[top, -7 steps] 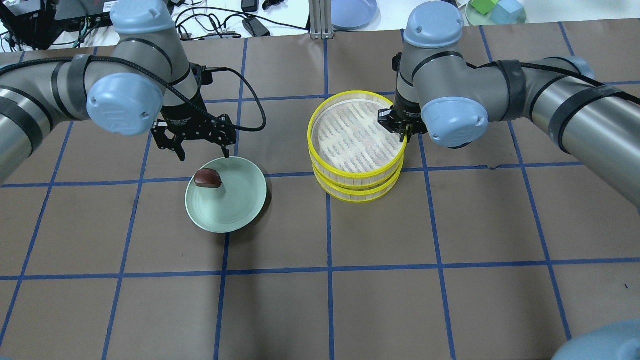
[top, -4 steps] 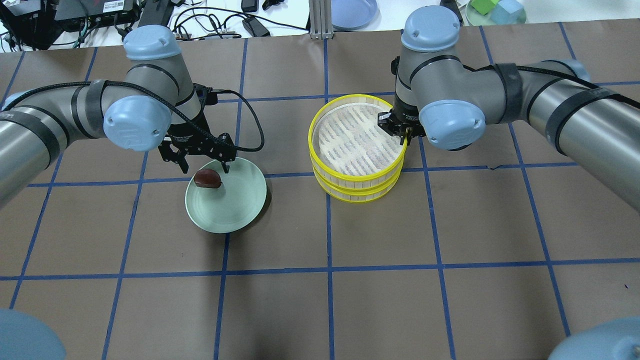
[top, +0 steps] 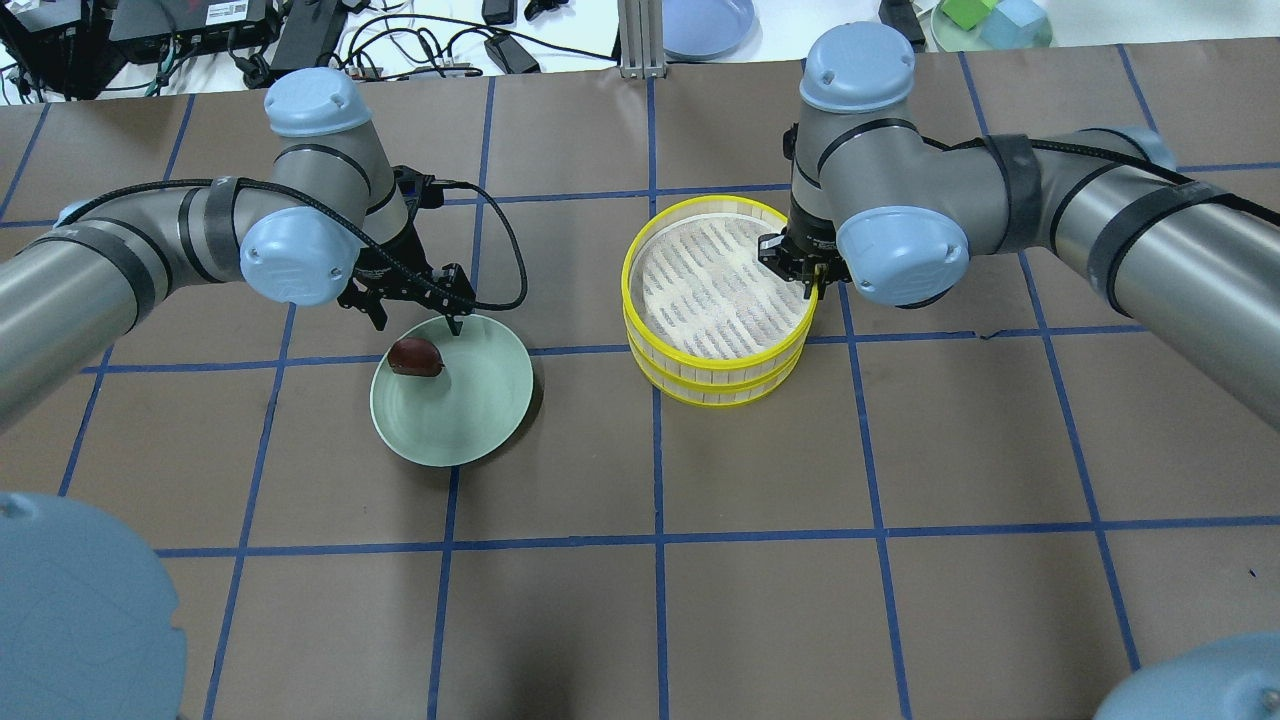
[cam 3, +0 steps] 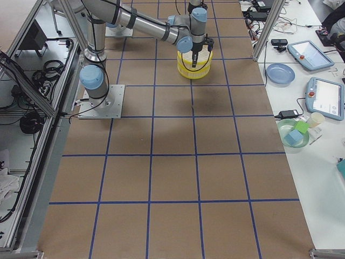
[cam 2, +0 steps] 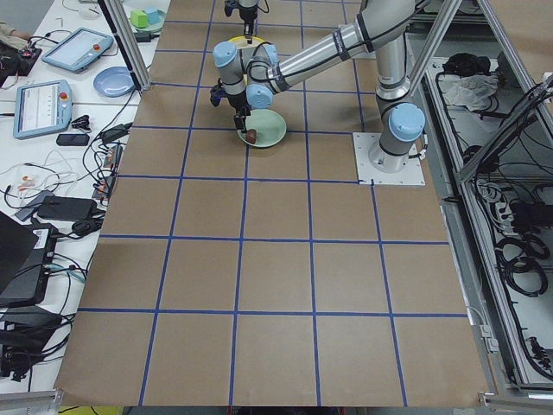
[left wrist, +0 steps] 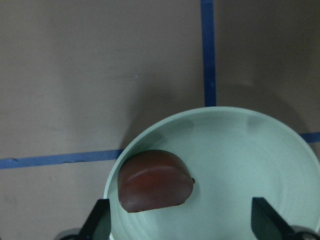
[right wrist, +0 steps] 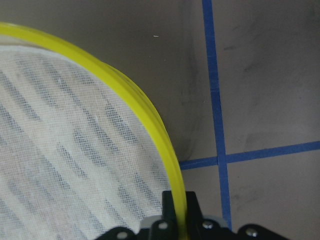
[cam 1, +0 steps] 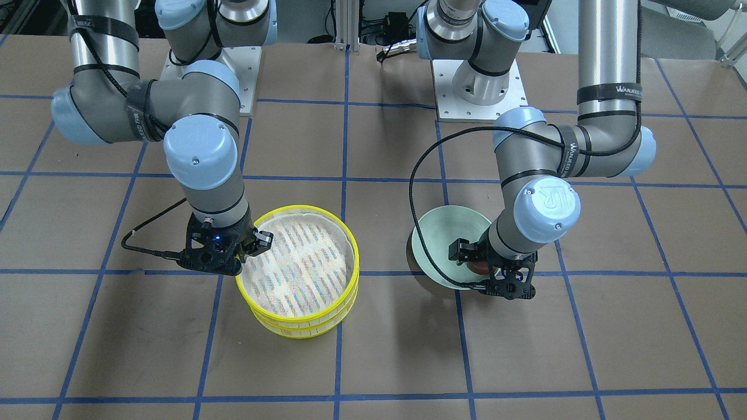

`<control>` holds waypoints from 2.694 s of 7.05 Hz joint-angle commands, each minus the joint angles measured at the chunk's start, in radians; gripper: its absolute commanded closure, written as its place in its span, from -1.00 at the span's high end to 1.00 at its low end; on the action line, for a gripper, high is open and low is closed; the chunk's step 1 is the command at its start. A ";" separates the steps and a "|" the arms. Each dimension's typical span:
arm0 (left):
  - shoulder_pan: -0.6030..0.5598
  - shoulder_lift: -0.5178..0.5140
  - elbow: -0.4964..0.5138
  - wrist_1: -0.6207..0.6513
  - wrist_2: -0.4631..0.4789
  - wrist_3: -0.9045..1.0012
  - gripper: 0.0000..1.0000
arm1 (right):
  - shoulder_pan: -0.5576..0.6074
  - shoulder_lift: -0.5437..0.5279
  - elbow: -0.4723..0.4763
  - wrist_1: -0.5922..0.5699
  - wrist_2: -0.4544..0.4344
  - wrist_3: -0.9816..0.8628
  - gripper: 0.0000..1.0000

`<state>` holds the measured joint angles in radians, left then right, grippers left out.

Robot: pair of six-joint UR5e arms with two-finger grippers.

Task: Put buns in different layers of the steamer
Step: 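Lower the left gripper and grasp the dark red bun while the right gripper rises, then carry the dark red bun over the steamer's top tier with the left gripper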

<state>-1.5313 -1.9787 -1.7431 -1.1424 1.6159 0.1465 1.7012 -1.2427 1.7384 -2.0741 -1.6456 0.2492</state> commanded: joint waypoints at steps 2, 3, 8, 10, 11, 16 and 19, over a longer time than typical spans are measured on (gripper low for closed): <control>0.000 -0.028 -0.009 0.012 0.047 0.038 0.97 | 0.000 -0.007 0.003 0.012 -0.069 -0.011 0.99; 0.002 -0.031 -0.010 0.012 0.052 0.057 0.97 | 0.000 -0.030 -0.017 0.047 -0.077 -0.013 1.00; 0.034 -0.052 -0.012 0.001 0.039 0.073 -1.00 | -0.011 -0.311 -0.295 0.547 -0.034 -0.039 1.00; 0.036 -0.039 0.002 0.000 0.035 0.055 -1.00 | -0.012 -0.320 -0.290 0.578 -0.020 -0.033 1.00; 0.036 -0.034 0.004 0.000 0.033 0.051 -1.00 | -0.011 -0.311 -0.292 0.565 0.022 -0.031 1.00; -0.065 0.076 0.121 -0.095 -0.183 -0.389 -1.00 | -0.014 -0.310 -0.272 0.468 0.061 -0.033 1.00; -0.156 0.103 0.152 -0.056 -0.412 -0.719 -1.00 | -0.017 -0.310 -0.266 0.477 0.061 -0.034 1.00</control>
<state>-1.6556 -1.8820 -1.6000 -1.2209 1.3038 -0.4593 1.6856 -1.5519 1.4712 -1.6003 -1.5846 0.2156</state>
